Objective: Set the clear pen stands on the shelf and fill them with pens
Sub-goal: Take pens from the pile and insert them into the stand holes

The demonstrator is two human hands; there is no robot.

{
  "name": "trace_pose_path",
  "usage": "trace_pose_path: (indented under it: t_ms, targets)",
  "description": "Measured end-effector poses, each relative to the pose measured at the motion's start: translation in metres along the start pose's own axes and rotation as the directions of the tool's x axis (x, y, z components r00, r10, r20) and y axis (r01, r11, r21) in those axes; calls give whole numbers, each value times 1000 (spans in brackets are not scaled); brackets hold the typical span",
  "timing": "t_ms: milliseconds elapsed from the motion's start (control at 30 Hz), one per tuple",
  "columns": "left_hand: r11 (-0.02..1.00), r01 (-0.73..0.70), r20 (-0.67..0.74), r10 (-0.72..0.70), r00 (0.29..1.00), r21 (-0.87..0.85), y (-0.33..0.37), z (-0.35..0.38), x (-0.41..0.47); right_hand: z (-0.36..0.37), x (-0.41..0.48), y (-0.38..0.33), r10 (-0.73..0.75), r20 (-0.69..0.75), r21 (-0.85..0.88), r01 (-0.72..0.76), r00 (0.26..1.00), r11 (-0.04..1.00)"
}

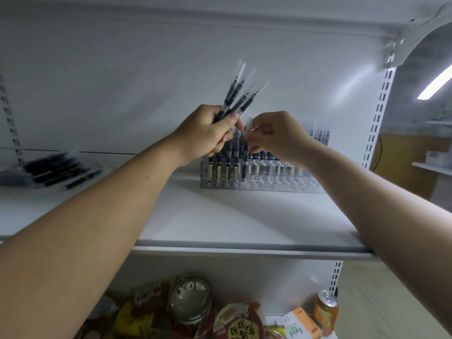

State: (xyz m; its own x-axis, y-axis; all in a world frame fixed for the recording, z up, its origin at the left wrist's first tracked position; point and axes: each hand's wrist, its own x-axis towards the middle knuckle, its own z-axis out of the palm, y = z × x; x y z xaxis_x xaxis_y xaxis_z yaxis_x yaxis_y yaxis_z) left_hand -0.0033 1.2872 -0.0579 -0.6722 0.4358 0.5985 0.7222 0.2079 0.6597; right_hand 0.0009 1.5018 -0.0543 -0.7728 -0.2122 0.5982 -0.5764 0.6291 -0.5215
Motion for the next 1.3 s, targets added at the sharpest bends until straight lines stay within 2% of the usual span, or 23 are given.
trace_pose_path:
  t_ms: [133, 233, 300, 333, 400, 467, 700, 833, 967, 1067, 1167, 1300]
  targets:
    - [1000, 0, 31, 0, 1000, -16, 0, 0, 0, -6, -1, 5, -33, 20, -159, 35, 999, 987]
    - [1000, 5, 55, -4, 998, -15, 0, -1, 1, -17, -2, 7, -84, -11, -165, 81, 996, 983]
    - [1000, 6, 71, -6, 997, -6, -1, -2, 1, -25, -3, 5, -119, -63, -61, 116, 991, 991]
    - [1000, 8, 78, -8, 997, -5, -2, -2, 1, -28, -4, 3, -113, -78, 57, 117, 991, 992]
    - [1000, 19, 85, -18, 996, -10, -1, -2, 1, -32, -5, -1, -80, -53, 339, 93, 995, 936]
    - [999, 30, 93, -28, 995, -18, 0, -1, 1, -33, -6, -2, -80, 0, 499, 69, 997, 864]
    - [998, 63, 121, -59, 991, -26, 5, 0, -1, -28, -4, -3, -85, 28, 632, 48, 996, 774]
    - [997, 71, 100, -69, 993, -10, 6, -2, 0, -29, -1, -3, -30, -66, 678, 67, 997, 732]
    - [999, 49, 83, -48, 995, -9, 5, -4, 0, -33, 3, 0, 39, -229, 667, 128, 973, 734]
    - [1000, 23, 93, -23, 995, 1, 5, -5, 0, -34, 6, 3, 13, -318, 536, 169, 948, 827]
    - [1000, 15, 78, -16, 997, 15, 5, -4, 0, -28, 5, 5, -72, -309, 337, 180, 948, 924]
    - [999, -9, 75, 6, 997, 36, 6, -3, -2, -24, 2, 5, -125, -236, 211, 177, 964, 961]
